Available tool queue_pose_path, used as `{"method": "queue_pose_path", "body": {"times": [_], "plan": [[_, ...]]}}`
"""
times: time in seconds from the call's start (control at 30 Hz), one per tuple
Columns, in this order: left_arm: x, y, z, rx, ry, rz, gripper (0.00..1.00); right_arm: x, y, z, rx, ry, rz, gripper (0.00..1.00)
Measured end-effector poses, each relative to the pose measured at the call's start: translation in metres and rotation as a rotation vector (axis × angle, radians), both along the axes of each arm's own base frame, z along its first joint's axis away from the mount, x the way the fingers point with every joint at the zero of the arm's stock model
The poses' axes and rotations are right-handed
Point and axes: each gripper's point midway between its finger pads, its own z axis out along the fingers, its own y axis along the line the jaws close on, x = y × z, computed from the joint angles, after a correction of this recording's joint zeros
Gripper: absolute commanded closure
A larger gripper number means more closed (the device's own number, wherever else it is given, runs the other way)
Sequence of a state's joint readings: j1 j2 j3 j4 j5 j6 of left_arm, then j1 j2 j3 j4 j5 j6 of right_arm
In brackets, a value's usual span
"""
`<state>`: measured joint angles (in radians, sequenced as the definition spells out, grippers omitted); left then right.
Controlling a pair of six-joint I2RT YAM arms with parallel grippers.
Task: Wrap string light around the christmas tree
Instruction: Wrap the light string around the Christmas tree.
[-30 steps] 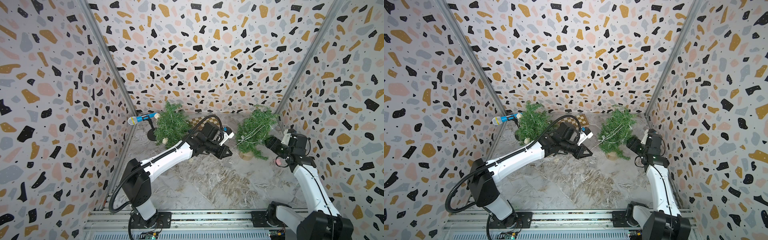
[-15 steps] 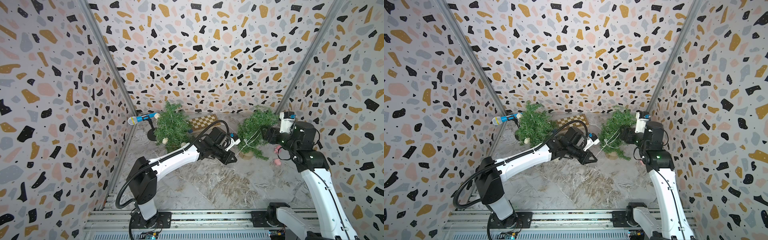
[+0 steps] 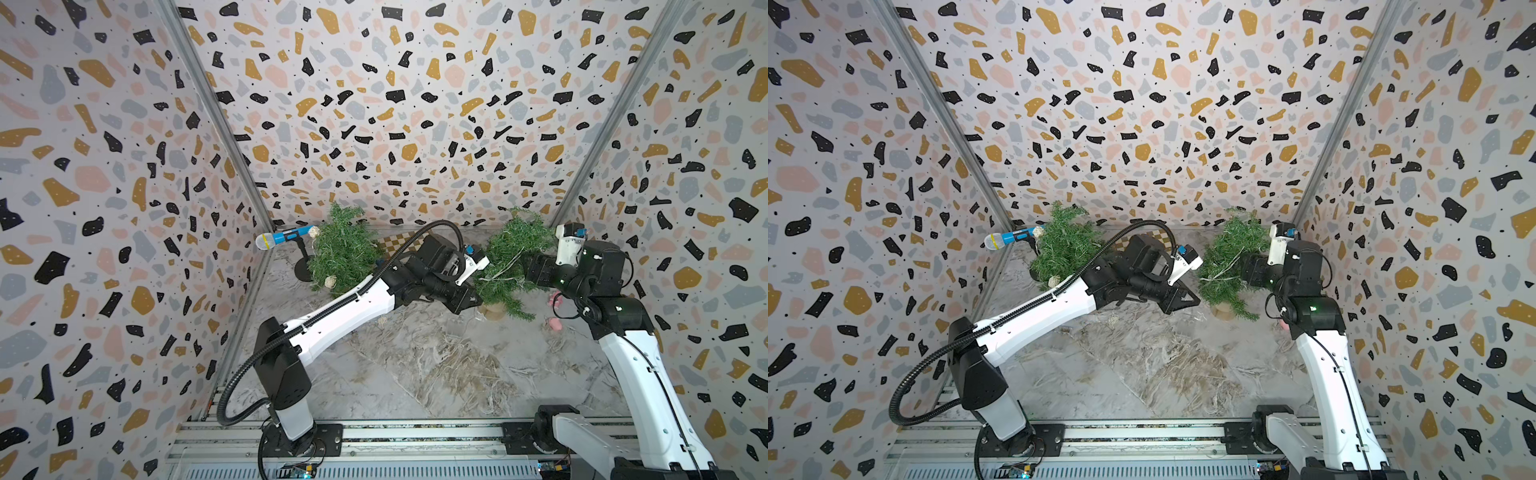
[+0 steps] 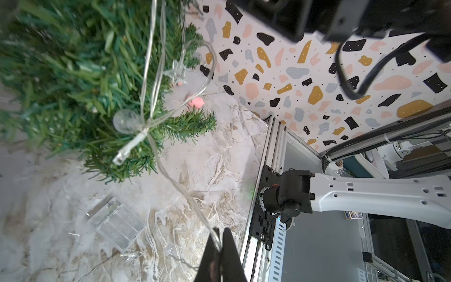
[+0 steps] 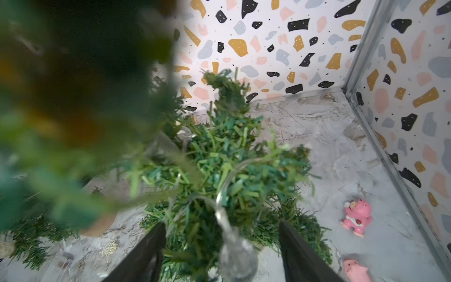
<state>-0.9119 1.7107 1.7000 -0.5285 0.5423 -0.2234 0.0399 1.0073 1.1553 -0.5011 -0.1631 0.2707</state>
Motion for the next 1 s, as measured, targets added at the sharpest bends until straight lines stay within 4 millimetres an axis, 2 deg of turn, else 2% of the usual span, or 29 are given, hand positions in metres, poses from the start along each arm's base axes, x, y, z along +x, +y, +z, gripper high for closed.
{"method": "queue_pose_path", "body": {"times": [0.13, 0.23, 0.3, 0.37, 0.47, 0.53, 0.63, 0.73, 0.8, 0.9, 1.0], "plan": [[-0.023, 0.002, 0.033, -0.051, -0.037, -0.048, 1.0, 0.004, -0.006, -0.009, -0.005, 0.021, -0.035, 0.26], [-0.04, 0.005, 0.036, -0.058, -0.054, -0.091, 1.0, 0.006, -0.008, -0.011, -0.008, 0.026, -0.048, 0.25], [-0.044, 0.009, 0.021, -0.02, -0.053, -0.106, 1.0, 0.006, -0.008, -0.01, -0.008, 0.023, -0.048, 0.25], [-0.041, 0.015, -0.003, 0.041, -0.032, -0.103, 1.0, 0.005, -0.007, -0.007, -0.01, 0.01, -0.045, 0.24], [-0.022, 0.021, -0.042, 0.129, 0.021, -0.064, 0.97, 0.001, -0.006, 0.001, -0.008, -0.012, -0.035, 0.24], [-0.004, 0.023, -0.064, 0.172, 0.051, -0.029, 0.87, -0.002, -0.003, 0.006, -0.003, -0.026, -0.021, 0.24], [0.02, 0.026, -0.089, 0.229, 0.075, 0.031, 0.62, -0.004, 0.002, 0.009, 0.0, -0.035, -0.003, 0.24], [0.031, 0.033, -0.099, 0.273, 0.07, 0.08, 0.47, -0.007, 0.01, 0.011, 0.0, -0.039, 0.023, 0.25], [0.032, 0.038, -0.094, 0.275, 0.046, 0.104, 0.42, -0.01, 0.015, 0.015, -0.005, -0.047, 0.041, 0.25], [0.024, 0.059, -0.084, 0.271, 0.011, 0.141, 0.39, -0.016, 0.024, 0.022, -0.007, -0.069, 0.071, 0.25], [0.011, 0.078, -0.083, 0.269, 0.011, 0.172, 0.37, -0.021, 0.036, 0.027, -0.004, -0.084, 0.109, 0.25]]}}
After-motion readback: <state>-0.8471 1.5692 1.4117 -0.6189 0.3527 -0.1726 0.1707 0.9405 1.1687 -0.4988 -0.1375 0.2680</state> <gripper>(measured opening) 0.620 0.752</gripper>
